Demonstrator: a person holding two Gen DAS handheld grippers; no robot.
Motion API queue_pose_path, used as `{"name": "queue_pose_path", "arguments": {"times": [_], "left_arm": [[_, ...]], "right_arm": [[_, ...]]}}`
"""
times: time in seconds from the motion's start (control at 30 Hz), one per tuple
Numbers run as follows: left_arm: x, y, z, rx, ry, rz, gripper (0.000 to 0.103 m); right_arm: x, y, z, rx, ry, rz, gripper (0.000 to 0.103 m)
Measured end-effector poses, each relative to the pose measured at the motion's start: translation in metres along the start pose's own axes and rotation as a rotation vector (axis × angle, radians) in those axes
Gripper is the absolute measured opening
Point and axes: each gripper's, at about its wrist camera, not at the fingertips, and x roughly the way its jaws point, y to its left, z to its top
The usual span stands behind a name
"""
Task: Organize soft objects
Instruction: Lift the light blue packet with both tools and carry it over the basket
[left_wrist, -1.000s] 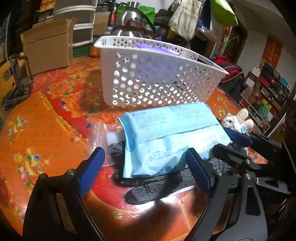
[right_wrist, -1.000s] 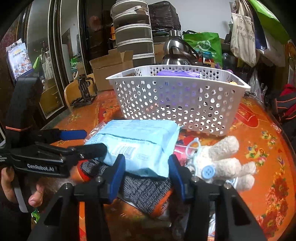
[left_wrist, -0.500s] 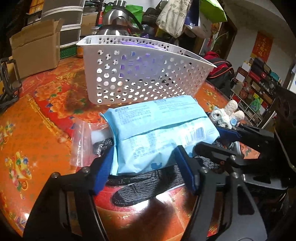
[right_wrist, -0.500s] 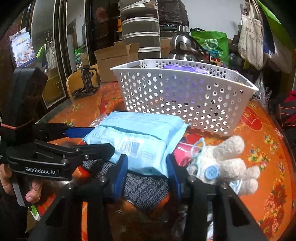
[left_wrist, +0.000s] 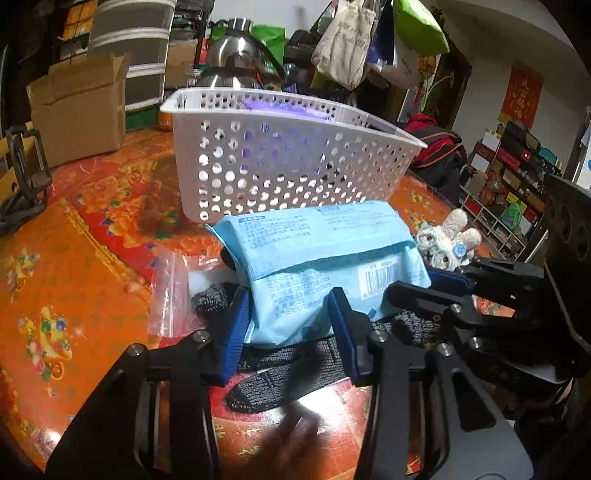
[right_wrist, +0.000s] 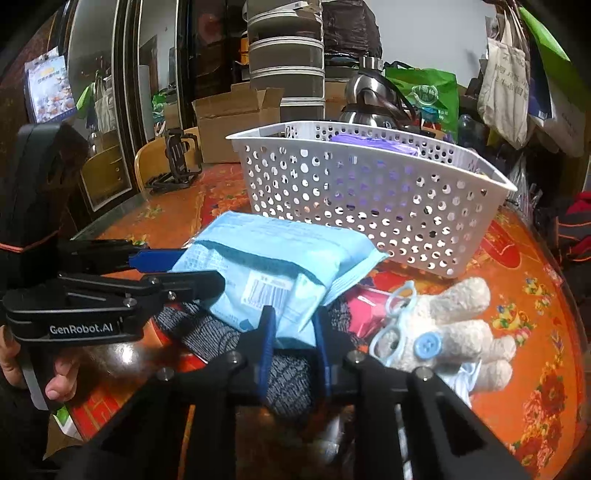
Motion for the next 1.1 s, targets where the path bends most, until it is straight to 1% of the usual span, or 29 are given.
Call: {"name": "queue_pose_path", "arguments": {"times": [0.1,0.23,0.37,0.57,0.7,0.87,1.0,1.1], "left_arm": [[-0.009,0.001,0.001,-0.003,-0.033,-0.012,0.038],[-0.019,-0.006,0.003,0.01,-0.069,0.0,0.037],[-0.033,-0.013,0.008,0.023,-0.107,0.008,0.037],[-0.058,-0.024,0.019,0.039,-0.165,0.022,0.037],[-0.073,-0.034,0.033,0.056,-0.199,0.033,0.037],[-0.088,-0.049,0.065,0.079,-0.238,0.04,0.037],[-0.096,-0.06,0.11,0.1,-0.269,0.035,0.037],[-0.094,-0.063,0.147,0.112,-0.274,0.031,0.037]], "right_arm": [[-0.005,0.0,-0.001,0.004,-0.023,0.006,0.017],[-0.014,0.004,0.002,-0.016,-0.056,-0.019,0.016],[-0.025,0.004,0.006,-0.014,-0.09,-0.015,0.016],[-0.049,0.009,0.016,-0.025,-0.147,-0.028,0.016],[-0.065,0.009,0.026,-0.033,-0.178,-0.042,0.016],[-0.082,0.002,0.052,-0.037,-0.215,-0.06,0.016],[-0.094,-0.013,0.089,-0.034,-0.253,-0.074,0.015],[-0.098,-0.027,0.12,-0.027,-0.27,-0.078,0.015]]}}
